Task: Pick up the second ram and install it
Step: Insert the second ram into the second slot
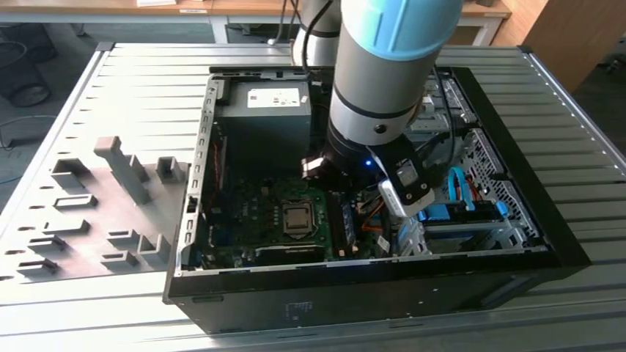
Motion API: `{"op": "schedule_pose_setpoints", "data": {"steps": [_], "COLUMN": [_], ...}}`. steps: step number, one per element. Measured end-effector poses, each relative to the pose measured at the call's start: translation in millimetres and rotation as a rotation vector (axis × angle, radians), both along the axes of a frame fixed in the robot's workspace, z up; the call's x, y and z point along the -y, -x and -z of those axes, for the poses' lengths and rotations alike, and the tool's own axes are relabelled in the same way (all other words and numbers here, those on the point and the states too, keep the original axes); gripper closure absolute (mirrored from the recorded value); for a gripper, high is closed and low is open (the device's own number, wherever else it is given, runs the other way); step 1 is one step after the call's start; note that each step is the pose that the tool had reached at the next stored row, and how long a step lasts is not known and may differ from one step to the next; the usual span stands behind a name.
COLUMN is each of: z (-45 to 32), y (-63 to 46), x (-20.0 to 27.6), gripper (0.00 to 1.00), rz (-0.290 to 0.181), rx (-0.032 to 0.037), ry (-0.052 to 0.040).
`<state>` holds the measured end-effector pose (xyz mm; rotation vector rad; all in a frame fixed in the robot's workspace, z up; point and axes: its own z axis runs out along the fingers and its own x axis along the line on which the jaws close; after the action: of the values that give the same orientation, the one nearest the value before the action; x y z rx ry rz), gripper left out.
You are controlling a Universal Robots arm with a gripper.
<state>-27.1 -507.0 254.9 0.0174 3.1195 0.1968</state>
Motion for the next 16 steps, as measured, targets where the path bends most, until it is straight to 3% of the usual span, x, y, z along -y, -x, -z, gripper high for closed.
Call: {"op": "schedule_pose_setpoints", "data": {"steps": [8, 16], "z": [7.0, 17.1], "y": [5.8, 6.1], "x": [0.0, 0.3], "gripper": [0.86, 0.86], "rz": [0.055, 0.057], "rx": [0.0001, 0.0001], "ry": [0.0002, 0.0004]}}
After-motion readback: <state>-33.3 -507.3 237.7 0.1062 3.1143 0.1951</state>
